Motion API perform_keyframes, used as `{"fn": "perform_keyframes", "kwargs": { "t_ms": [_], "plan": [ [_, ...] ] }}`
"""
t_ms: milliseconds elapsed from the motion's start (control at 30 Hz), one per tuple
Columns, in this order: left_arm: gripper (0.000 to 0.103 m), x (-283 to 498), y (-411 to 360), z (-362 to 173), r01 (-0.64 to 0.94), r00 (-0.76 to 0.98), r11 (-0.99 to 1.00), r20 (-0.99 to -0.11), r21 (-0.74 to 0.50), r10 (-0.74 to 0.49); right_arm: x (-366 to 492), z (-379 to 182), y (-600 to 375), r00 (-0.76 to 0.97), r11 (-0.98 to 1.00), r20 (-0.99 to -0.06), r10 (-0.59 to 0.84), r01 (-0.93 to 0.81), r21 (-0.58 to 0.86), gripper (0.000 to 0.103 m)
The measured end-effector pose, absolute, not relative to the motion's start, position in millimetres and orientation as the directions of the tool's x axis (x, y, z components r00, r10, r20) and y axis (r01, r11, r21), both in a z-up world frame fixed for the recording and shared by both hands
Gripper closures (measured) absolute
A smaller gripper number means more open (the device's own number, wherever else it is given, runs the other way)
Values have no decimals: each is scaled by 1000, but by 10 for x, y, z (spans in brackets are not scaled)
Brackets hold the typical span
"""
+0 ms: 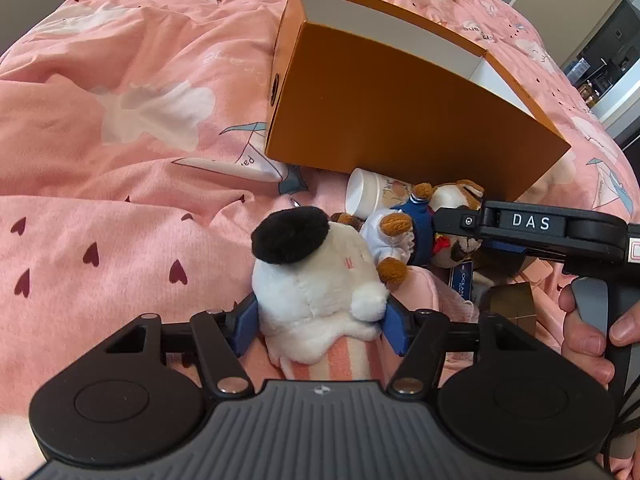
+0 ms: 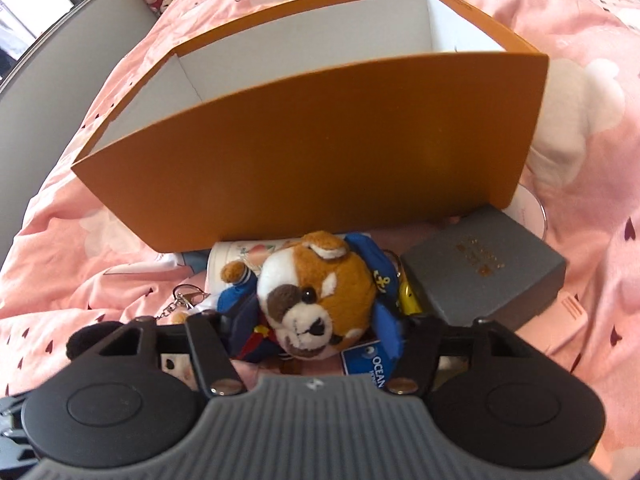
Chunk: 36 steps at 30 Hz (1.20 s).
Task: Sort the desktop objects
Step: 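Grasp the white plush bear with the left tool while the right tool grasps the brown dog plush, then lower both plush toys into the orange box and open both tools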
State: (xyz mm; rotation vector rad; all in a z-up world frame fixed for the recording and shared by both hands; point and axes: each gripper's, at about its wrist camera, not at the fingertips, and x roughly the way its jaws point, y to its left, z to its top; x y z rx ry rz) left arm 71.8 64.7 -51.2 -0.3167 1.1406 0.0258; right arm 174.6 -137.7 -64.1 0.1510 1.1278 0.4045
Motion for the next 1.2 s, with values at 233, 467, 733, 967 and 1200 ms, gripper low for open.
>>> {"fn": "perform_keyframes", "kwargs": {
  "t_ms": [233, 467, 733, 967, 1200],
  "plan": [
    [32, 783, 684, -184, -135, 469, 966, -873, -221, -134, 1692, -415, -1369, 395, 902, -828, 398, -332, 276, 50],
    [32, 937, 704, 269, -67, 531, 976, -836, -208, -141, 1575, -23, -1338, 448, 873, -797, 405, -447, 193, 51],
    [32, 1196, 717, 840, 17, 610, 975, -770, -219, -184, 1514, 548, -1324, 519, 817, -718, 464, -564, 121, 51],
    [32, 1615, 740, 1214, 64, 679, 976, -707, -209, -196, 1663, 1116, -1239, 615, 762, -600, 512, -648, -13, 51],
    [32, 2357, 821, 1016, 79, 649, 977, -735, -196, -199, 2312, 1120, -1087, 632, 681, -546, 549, -718, -146, 51]
  ]
}}
